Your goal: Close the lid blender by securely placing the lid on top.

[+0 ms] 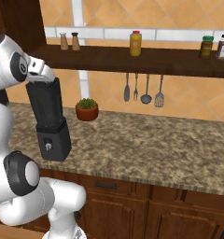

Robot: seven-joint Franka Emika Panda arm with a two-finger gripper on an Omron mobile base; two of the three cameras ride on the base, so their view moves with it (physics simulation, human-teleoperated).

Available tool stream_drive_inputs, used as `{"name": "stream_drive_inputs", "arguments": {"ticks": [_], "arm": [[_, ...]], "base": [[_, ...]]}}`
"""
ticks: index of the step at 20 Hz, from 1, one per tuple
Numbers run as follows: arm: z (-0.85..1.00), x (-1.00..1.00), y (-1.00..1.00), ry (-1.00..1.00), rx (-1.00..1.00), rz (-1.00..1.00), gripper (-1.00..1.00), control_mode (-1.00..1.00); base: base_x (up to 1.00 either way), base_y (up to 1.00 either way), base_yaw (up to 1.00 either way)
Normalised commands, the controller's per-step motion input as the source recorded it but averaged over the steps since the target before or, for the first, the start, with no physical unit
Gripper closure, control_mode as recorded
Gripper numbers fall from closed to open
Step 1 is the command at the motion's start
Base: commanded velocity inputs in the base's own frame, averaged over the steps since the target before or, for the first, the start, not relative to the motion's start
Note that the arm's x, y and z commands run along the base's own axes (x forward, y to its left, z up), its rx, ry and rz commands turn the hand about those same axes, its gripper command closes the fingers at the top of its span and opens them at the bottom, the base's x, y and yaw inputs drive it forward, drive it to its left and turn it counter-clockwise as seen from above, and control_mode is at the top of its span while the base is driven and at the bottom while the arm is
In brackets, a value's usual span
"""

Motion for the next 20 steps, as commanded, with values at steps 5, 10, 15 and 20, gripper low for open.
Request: {"name": "stream_drive_inputs", "arguments": {"ticks": [5,10,15,20], "arm": [[0.00,-0.14,-0.01,-0.08,0.00,0.00,-1.00,-1.00],[-0.02,-0.31,-0.09,-0.06,0.00,0.01,-1.00,-1.00],[-0.01,-0.31,-0.08,-0.09,0.00,0.01,-1.00,-1.00],[0.00,-0.35,-0.09,-0.14,0.00,0.01,-1.00,-1.00]], "base": [[0.00,0.00,0.00],[0.00,0.00,0.00],[0.00,0.00,0.00],[0.00,0.00,0.00]]}}
